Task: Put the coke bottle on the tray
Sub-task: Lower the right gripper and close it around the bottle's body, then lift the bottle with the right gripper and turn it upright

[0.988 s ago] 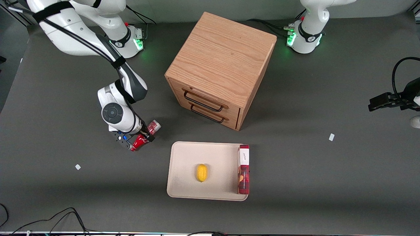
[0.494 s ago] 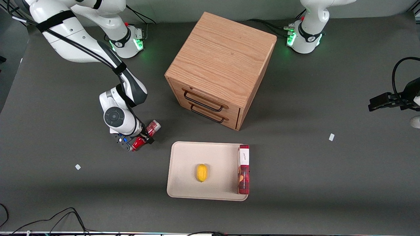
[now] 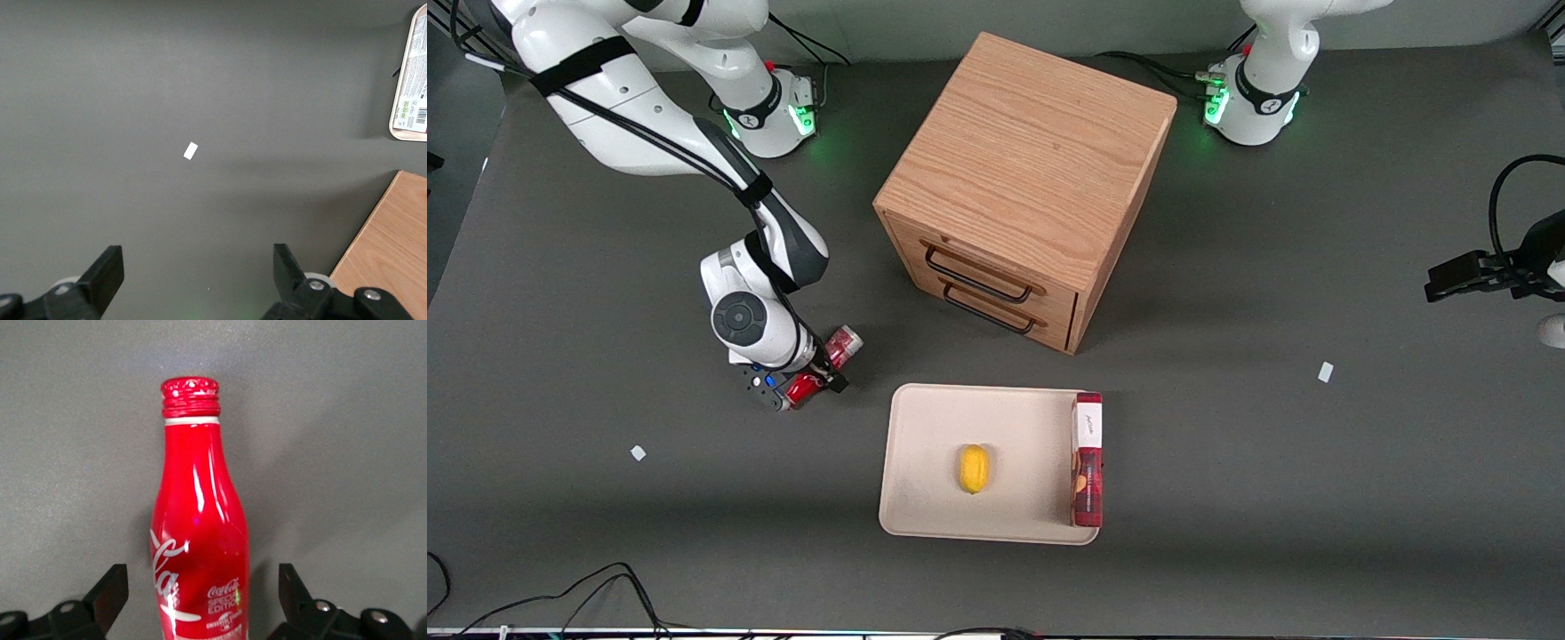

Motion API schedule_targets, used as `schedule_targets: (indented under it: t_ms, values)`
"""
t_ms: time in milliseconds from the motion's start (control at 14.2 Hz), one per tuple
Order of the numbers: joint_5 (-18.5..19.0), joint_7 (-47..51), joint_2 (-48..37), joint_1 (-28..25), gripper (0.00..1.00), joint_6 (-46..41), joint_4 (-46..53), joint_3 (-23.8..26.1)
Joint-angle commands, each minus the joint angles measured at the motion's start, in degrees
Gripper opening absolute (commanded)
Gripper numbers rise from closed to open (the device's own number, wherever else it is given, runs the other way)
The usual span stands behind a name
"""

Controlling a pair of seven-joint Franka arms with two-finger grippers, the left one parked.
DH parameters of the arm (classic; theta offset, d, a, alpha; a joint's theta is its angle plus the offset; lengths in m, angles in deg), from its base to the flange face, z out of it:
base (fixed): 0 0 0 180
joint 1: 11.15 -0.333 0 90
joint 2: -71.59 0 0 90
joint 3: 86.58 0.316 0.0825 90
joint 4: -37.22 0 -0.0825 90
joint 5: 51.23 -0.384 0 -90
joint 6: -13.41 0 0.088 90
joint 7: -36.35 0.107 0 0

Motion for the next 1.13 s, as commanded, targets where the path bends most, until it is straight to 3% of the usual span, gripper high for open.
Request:
schedule_targets:
  t_ms: [0,71,141,847,1059]
  values:
    - [2.1,2.4,0.3,0.1,0.68,0.8,0.2,0.3]
    - [2.1,3.0,0.3,0.0,0.04,0.8,0.2,0.3]
    - [2.1,3.3,0.2,0.0,0.0,0.8,0.2,0.3]
    - [2.9,3.4,-1.1,0.0,0.0,-0.4,0.2,0.5]
    - [2.9,2.3,-6.0,-0.1,0.0,-7.4,0.9,1.1]
